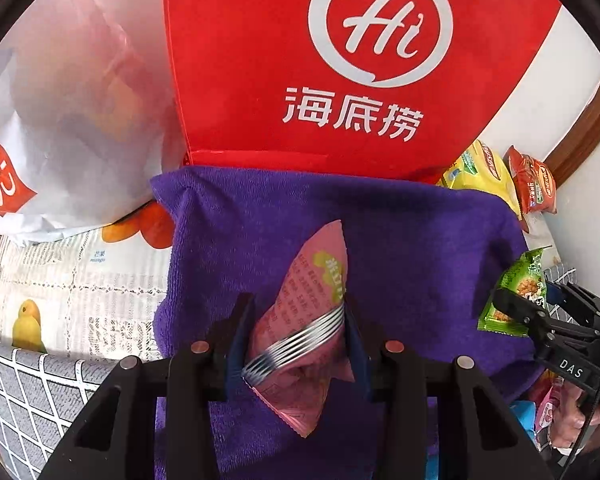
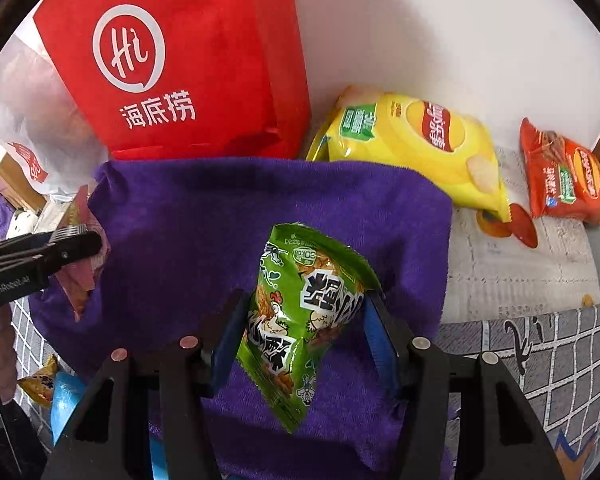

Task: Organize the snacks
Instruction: 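Lower both bags onto the purple towel and open both grippers, then grasp the large pink-yellow bag with the right gripper while the left grasps the yellow chip bag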

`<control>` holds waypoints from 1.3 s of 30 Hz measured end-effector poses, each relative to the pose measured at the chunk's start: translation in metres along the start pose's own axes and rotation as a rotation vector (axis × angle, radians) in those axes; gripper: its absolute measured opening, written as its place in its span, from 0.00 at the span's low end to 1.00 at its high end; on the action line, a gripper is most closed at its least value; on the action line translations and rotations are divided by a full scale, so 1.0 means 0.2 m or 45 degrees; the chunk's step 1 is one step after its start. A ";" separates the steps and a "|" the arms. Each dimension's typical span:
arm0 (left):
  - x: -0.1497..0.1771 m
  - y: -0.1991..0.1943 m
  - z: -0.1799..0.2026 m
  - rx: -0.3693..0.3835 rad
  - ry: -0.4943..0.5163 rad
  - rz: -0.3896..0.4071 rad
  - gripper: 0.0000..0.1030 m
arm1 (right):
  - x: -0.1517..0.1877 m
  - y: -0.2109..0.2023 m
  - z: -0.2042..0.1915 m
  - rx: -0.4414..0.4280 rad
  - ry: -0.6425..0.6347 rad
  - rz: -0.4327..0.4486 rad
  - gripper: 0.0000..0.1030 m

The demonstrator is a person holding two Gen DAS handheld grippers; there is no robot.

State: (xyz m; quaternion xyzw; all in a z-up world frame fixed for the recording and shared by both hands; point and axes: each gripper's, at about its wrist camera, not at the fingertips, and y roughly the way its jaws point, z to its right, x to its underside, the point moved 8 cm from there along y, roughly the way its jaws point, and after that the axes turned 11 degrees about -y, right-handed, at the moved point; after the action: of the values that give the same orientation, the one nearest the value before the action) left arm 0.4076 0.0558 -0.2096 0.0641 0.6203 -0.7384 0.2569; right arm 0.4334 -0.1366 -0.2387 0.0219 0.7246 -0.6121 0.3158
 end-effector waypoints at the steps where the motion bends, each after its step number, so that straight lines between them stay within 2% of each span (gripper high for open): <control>1: 0.00 0.01 0.00 0.001 -0.003 -0.002 0.41 | 0.00 0.00 0.00 0.003 -0.005 -0.004 0.56; 6: 0.01 0.03 0.02 0.021 -0.011 -0.014 0.42 | 0.01 0.02 0.00 -0.025 0.008 -0.025 0.56; 8: 0.01 0.04 0.02 0.035 -0.011 -0.024 0.45 | 0.02 0.01 -0.01 -0.044 0.006 -0.036 0.64; 11: 0.01 0.05 0.04 0.027 -0.002 -0.019 0.52 | 0.01 -0.01 -0.02 -0.058 -0.014 -0.017 0.70; 13: 0.01 0.04 0.06 0.035 0.012 -0.012 0.65 | 0.00 -0.05 -0.02 -0.048 -0.020 0.010 0.75; 15: 0.01 0.03 0.07 0.040 0.020 0.005 0.71 | -0.02 -0.10 -0.01 -0.043 -0.005 0.049 0.76; 23: -0.01 -0.06 0.09 0.031 0.043 0.057 0.73 | -0.07 -0.31 0.09 -0.007 0.084 0.210 0.75; 28: -0.02 -0.16 0.12 0.036 0.091 0.125 0.73 | -0.04 -0.46 0.17 0.131 0.084 0.266 0.74; 31: -0.02 -0.22 0.14 0.062 0.102 0.150 0.73 | 0.05 -0.56 0.24 0.202 0.109 0.294 0.74; 34: 0.00 -0.28 0.17 0.095 0.135 0.152 0.72 | 0.18 -0.62 0.30 0.252 0.121 0.261 0.74; 37: 0.01 -0.34 0.21 0.136 0.157 0.146 0.72 | 0.33 -0.65 0.31 0.256 0.135 0.219 0.74; 39: 0.02 -0.40 0.23 0.145 0.169 0.165 0.73 | 0.42 -0.65 0.28 0.219 0.114 0.198 0.74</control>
State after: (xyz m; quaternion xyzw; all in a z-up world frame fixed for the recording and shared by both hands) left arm 0.3780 0.0183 -0.1311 0.1673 0.5876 -0.7483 0.2584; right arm 0.3365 -0.2495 -0.1689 0.1324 0.6791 -0.6440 0.3264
